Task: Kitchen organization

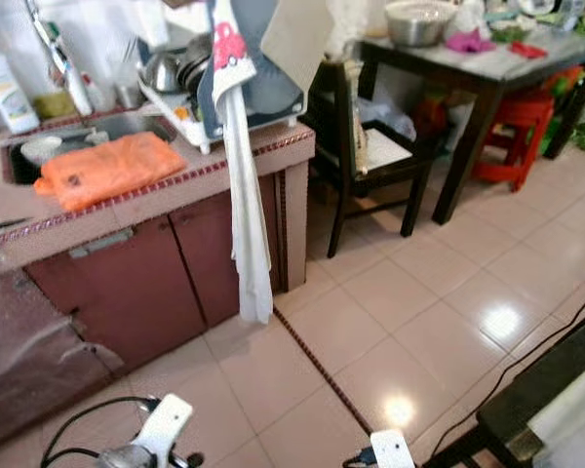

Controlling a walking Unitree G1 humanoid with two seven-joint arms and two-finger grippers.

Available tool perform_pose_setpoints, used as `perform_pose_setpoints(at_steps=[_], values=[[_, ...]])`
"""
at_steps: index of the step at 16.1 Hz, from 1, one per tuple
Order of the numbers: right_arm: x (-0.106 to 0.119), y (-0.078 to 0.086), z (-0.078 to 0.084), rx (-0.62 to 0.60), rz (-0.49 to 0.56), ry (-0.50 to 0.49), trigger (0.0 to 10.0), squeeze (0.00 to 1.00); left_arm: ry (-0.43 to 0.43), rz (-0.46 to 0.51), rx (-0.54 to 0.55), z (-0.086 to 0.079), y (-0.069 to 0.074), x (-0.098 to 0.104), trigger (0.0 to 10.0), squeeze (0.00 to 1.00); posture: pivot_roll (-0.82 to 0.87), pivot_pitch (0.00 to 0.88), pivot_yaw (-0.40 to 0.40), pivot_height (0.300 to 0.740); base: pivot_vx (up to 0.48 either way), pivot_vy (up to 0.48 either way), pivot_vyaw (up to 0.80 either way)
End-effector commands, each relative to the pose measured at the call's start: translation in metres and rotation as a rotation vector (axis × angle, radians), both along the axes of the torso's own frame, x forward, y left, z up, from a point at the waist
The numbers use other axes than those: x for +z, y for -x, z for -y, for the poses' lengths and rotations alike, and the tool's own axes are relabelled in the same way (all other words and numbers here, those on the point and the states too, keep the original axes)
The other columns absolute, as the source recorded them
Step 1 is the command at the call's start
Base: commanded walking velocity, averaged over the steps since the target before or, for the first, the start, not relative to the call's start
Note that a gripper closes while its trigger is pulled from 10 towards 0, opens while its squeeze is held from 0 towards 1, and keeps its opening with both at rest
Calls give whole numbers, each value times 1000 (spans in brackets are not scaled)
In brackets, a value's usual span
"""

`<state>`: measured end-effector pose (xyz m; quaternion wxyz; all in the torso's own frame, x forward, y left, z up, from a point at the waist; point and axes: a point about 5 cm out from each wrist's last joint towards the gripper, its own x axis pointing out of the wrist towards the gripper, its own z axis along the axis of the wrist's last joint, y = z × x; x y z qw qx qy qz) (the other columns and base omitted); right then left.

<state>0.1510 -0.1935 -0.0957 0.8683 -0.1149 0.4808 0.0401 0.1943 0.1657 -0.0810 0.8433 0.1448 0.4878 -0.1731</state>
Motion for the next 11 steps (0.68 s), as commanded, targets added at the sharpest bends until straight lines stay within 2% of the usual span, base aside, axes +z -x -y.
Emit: perform_pose_setpoints(at_steps=[1, 4, 5, 7, 8, 10, 11], values=[[0, -3, -7, 0, 3, -16, 10000, 0, -5, 11, 15, 1, -4, 2, 10000, 0, -116, 0, 23, 740, 0, 0, 0], [1, -5, -8, -5, 11, -20, 10000, 0, -10, 9, 16, 3, -4, 1, 10000, 0, -114, 0, 22, 740, 0, 0, 0], [2, -8, -7, -52, 20, -35, 10000, 0, -24, 5, 15, 1, -3, 1, 10000, 0, -111, 0, 25, 740, 0, 0, 0], [5, -15, -4, -197, 62, -101, 10000, 0, -22, -14, 81, -6, 0, 0, 10000, 0, -107, 0, 25, 740, 0, 0, -800], [11, -26, -1, -318, 119, -166, 10000, 0, 12, -37, 193, -12, 2, -1, 10000, 0, -106, 0, 26, 740, 0, 0, -788], [18, -41, 1, -393, 171, -213, 10000, 0, 45, -41, 299, -19, 1, 0, 10000, 0, -103, 0, 29, 740, 0, 0, -775], [20, -43, 1, -386, 174, -211, 10000, 0, 48, -40, 310, -19, 0, 0, 10000, 0, -101, 0, 29, 740, 0, 0, -650]])
